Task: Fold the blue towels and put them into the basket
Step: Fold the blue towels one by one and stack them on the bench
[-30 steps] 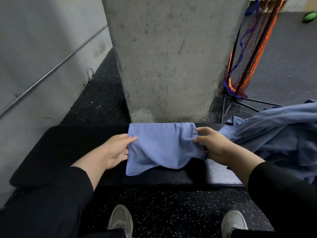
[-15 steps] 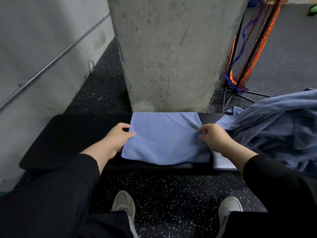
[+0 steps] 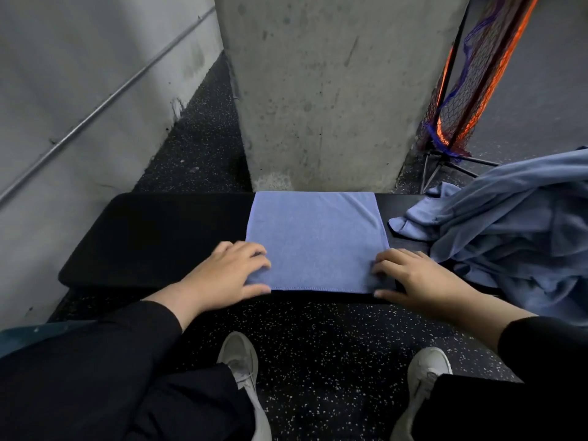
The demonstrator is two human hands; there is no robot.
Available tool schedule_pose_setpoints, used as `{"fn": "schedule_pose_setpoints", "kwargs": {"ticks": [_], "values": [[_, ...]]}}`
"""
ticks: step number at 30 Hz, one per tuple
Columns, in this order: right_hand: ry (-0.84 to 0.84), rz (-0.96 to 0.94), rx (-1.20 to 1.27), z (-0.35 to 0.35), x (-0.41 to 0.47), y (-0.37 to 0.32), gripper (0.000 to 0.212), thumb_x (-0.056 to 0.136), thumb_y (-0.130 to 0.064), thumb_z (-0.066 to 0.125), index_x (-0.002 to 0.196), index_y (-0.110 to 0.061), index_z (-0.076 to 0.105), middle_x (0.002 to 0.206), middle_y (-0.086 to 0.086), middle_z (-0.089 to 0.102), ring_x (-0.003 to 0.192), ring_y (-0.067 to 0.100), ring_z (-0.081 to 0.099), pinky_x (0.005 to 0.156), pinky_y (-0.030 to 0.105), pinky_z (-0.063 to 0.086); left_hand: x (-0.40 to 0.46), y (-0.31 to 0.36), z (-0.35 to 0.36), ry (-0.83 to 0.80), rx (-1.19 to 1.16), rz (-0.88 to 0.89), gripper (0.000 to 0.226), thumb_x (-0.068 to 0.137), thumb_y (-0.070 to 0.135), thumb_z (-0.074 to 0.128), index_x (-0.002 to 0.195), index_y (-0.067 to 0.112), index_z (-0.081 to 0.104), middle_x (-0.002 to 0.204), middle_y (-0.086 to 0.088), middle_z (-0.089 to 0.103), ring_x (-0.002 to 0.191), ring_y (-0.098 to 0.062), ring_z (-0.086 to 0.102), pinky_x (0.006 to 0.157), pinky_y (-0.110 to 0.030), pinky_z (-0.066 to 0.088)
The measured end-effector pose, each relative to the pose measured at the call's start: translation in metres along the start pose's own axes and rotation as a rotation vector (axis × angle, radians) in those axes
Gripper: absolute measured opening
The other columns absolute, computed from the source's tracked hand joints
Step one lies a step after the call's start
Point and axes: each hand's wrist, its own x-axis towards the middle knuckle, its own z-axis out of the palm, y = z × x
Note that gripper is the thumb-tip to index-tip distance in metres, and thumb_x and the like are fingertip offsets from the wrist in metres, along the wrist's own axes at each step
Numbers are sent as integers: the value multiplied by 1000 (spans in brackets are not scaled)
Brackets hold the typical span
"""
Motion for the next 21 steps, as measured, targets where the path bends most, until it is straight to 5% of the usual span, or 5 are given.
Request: {"fn": "schedule_pose_setpoints", "kwargs": {"ticks": [3, 7, 15, 18, 21], "values": [[-14, -29, 19, 3, -15, 6, 40, 89, -59, 54, 119, -32, 54, 141, -12, 46, 127, 14, 51, 99, 37, 45, -14, -3, 10, -36, 29, 2, 62, 91, 69, 48, 145, 39, 41, 156, 15, 26, 146, -5, 20, 119, -29, 10], [75, -5, 52, 9, -17, 5, 29, 86, -41, 68, 111, -30, 58, 140, -8, 54, 123, 18, 58, 95, 39, 50, -18, -8, 10, 43, 40, 42, 55, 96, 57, 52, 147, 35, 46, 154, 11, 36, 144, -9, 29, 118, -30, 18], [172, 21, 113, 6, -13, 4, 6, 92, -27, 57, 96, -27, 62, 128, -14, 63, 115, 14, 63, 88, 37, 49, -20, -12, 9, 139, -14, 43, 21, 100, 25, 57, 117, 25, 71, 124, 14, 59, 120, -9, 53, 103, -25, 34], [175, 22, 192, 4, -5, 9, 11, 89, -13, 66, 92, -22, 60, 128, -13, 64, 132, 13, 53, 101, 38, 44, -16, -3, 0, 122, -215, -99, 18, 103, 25, 52, 109, 25, 69, 122, 23, 59, 123, 1, 50, 108, -28, 36], [88, 78, 283, -12, -1, 7, 14, 93, -8, 58, 100, -19, 62, 124, -14, 62, 137, 12, 44, 107, 28, 35, -13, 5, -19, 22, -456, -298, 19, 104, 26, 48, 93, 31, 63, 88, 17, 65, 80, 1, 56, 81, -25, 43]]}}
